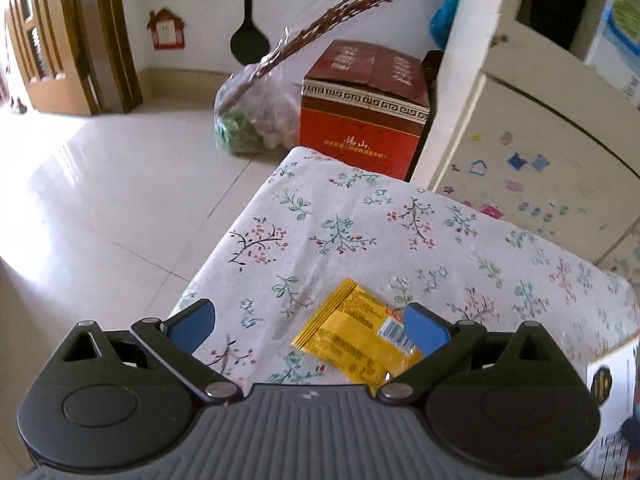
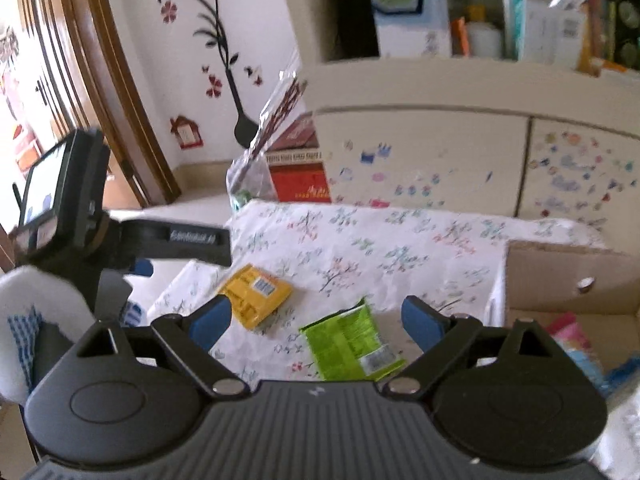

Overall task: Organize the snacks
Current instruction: 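Grasp the yellow packet with the left tool while the right tool grasps the green packet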

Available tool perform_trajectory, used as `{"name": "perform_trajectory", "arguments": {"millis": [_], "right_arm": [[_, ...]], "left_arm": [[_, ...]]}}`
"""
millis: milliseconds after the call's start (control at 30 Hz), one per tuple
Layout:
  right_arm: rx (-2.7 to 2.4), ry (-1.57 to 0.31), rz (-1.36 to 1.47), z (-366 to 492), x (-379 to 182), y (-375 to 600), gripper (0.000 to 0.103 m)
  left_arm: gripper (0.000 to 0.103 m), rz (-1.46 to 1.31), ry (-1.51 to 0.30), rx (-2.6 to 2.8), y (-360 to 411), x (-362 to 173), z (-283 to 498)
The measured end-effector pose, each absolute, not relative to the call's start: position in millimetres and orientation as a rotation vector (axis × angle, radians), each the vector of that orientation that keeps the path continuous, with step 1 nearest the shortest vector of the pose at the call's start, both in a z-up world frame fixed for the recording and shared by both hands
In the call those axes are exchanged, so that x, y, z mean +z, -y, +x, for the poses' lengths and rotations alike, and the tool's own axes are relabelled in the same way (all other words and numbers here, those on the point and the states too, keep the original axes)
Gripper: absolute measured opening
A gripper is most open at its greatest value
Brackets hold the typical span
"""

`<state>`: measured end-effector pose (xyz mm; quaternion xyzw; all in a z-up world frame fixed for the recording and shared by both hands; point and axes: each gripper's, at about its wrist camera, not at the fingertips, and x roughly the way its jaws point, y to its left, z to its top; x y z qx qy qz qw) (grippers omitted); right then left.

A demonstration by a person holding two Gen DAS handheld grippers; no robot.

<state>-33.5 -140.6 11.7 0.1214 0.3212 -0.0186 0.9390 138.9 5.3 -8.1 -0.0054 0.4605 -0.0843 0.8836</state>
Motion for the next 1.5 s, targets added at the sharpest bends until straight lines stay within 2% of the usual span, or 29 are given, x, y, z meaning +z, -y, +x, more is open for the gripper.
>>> {"name": "perform_trajectory", "arguments": {"millis": [333,567,833,867,1133,1300,1500], "right_arm": [[-0.117,-0.744,0.234,-1.8,-32.2,129.8,0.092],[-0.142,-0.778,0.230,10.6,-52.2,130.7,0.092],[-0.151,-0.799,0.197,14.6,-64.0,128.3,0.092],[-0.151,-0.801,0.197,14.2,-63.8,127.8,0.091],[-0.171,-0.818,0.218,6.6,-61.6,129.7,0.063],[-0.155,-0.831,0.241,-3.6,-57.7,127.2,0.055],[-0.140,-0.843,0.330,-21.3,-54.0,125.7,0.055]], "left_arm": [[0.102,-0.020,-1.032,-0.153,9.0,-43.4,164.1],[0.103,-0.064,-1.012,-0.167,17.0,-47.4,170.0],[0.103,0.053,-1.010,-0.168,29.4,-60.4,162.2],[0.103,0.057,-1.014,-0.171,26.5,-60.5,161.4],[0.103,0.072,-1.048,-0.214,-2.0,-60.8,144.4],[0.103,0.094,-1.094,-0.241,-11.1,-58.5,133.1],[0.103,0.113,-1.092,-0.260,-18.1,-57.4,117.6]]}}
